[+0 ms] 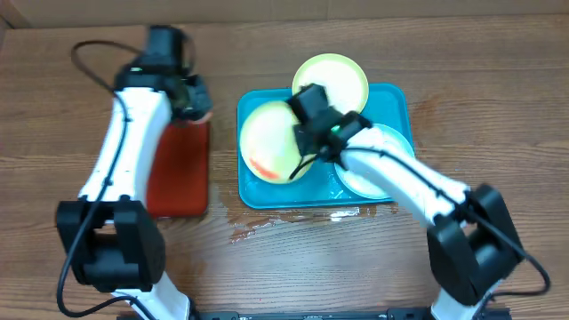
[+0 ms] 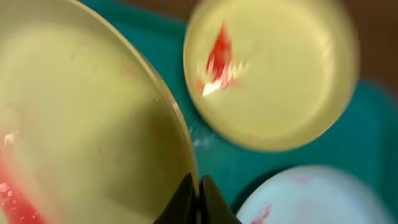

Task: Clean dirty plates on tray and stack at the side
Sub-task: 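Lift the yellow plate with the right gripper and place it right of the tray, then reach the right gripper to the rim of the next yellow plate, then hold the plate with the right gripper and scrub it with the left sponge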

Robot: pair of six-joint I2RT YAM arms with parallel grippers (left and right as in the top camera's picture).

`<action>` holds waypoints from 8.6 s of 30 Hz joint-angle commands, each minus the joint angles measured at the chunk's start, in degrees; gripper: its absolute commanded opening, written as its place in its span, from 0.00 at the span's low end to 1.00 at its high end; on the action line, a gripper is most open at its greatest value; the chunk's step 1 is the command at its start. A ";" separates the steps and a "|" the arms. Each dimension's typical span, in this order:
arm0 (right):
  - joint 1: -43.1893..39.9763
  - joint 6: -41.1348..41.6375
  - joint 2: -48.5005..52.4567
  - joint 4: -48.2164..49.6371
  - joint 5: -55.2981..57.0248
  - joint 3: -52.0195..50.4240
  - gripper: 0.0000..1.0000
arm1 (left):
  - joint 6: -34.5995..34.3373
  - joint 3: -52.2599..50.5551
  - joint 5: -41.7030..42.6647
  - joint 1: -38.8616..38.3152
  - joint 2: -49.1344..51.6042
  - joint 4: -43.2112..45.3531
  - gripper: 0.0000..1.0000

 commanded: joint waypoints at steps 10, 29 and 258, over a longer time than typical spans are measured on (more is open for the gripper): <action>15.93 -59.12 -3.87 22.99 53.22 4.83 0.04 | -1.01 -2.19 4.37 6.21 -1.09 -3.04 0.04; 8.46 -21.11 -6.80 9.94 29.38 6.38 0.04 | -0.98 -2.19 4.52 6.03 -1.09 -3.28 0.04; -15.30 -2.47 20.50 -15.04 -27.41 19.93 0.04 | -6.62 5.95 -18.91 -15.34 2.69 -0.94 0.04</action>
